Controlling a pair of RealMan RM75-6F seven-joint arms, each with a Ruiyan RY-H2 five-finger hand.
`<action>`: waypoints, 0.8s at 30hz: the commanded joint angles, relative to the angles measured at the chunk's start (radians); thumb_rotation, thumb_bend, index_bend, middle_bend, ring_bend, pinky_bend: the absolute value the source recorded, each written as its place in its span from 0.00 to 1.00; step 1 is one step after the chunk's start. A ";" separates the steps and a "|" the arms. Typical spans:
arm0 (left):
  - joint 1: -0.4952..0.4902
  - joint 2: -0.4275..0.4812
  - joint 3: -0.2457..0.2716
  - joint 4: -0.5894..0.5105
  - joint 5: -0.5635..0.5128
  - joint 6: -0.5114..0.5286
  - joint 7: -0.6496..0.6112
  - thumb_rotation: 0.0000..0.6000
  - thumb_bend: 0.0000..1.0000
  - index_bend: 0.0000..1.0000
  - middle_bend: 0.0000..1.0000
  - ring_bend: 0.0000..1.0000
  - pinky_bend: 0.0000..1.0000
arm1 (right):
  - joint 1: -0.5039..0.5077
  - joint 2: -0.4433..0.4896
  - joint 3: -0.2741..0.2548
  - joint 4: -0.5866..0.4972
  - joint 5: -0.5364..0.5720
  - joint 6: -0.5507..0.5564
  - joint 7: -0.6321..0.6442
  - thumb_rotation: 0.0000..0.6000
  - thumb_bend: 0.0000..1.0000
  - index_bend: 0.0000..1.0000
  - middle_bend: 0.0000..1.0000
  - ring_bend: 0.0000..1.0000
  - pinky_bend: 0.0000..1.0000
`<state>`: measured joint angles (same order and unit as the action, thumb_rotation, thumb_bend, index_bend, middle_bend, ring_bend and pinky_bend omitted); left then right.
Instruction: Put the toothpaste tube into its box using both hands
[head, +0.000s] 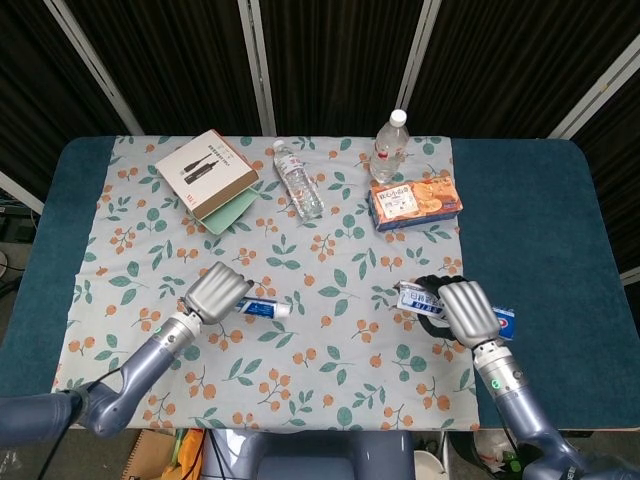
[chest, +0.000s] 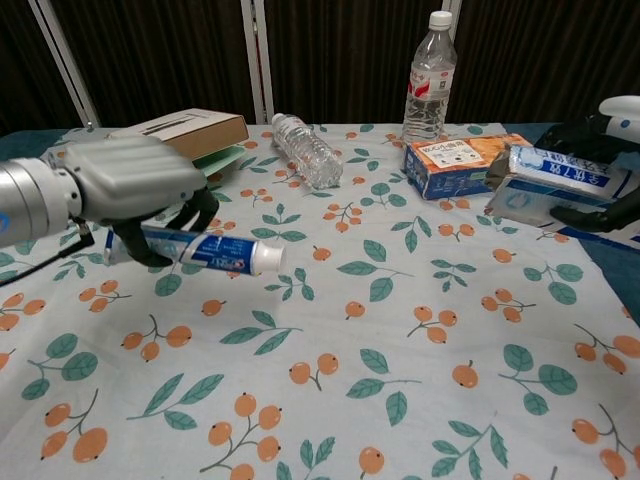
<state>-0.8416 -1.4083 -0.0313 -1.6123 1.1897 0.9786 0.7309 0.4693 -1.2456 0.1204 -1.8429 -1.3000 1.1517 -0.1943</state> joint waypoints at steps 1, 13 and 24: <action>-0.007 0.104 -0.030 -0.056 0.081 0.033 -0.065 1.00 0.51 0.68 0.77 0.68 0.72 | -0.004 0.003 -0.001 -0.034 -0.006 0.012 -0.019 1.00 0.40 0.44 0.52 0.46 0.41; -0.039 0.295 -0.095 -0.164 0.185 0.036 -0.145 1.00 0.51 0.68 0.76 0.68 0.72 | 0.005 -0.065 -0.002 -0.123 0.027 0.032 -0.142 1.00 0.40 0.44 0.52 0.46 0.41; -0.051 0.309 -0.096 -0.195 0.209 0.003 -0.146 1.00 0.51 0.68 0.77 0.68 0.72 | 0.070 -0.176 0.082 -0.150 0.156 0.063 -0.314 1.00 0.40 0.44 0.52 0.46 0.42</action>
<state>-0.8928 -1.0997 -0.1269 -1.8070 1.3989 0.9817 0.5854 0.5234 -1.4019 0.1832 -1.9961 -1.1664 1.2064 -0.4864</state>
